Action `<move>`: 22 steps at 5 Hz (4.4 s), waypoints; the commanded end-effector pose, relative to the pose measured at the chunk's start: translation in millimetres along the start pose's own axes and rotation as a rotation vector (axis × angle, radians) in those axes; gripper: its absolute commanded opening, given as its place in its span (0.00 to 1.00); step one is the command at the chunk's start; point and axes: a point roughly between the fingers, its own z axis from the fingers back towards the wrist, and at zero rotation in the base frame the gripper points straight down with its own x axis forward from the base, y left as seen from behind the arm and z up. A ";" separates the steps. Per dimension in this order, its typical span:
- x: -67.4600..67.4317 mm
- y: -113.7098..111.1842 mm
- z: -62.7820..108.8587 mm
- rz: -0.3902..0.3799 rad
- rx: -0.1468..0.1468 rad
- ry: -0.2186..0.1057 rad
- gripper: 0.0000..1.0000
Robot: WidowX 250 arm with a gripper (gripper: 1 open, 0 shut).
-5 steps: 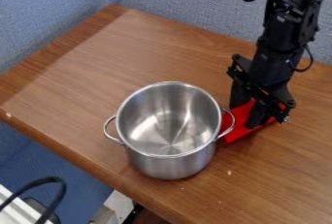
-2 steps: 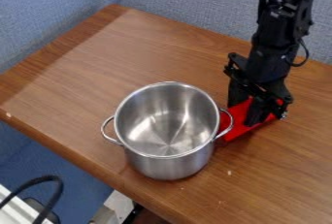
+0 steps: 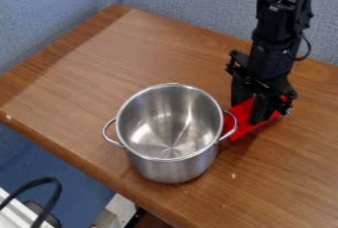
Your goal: Put the red object in the metal pot
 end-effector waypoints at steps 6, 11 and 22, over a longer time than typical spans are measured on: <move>-66.8 23.4 76.4 -0.042 0.007 -0.168 0.00; -132.4 31.3 5.5 -0.088 0.053 -0.045 0.00; -142.7 51.7 22.7 0.025 0.134 -0.016 0.00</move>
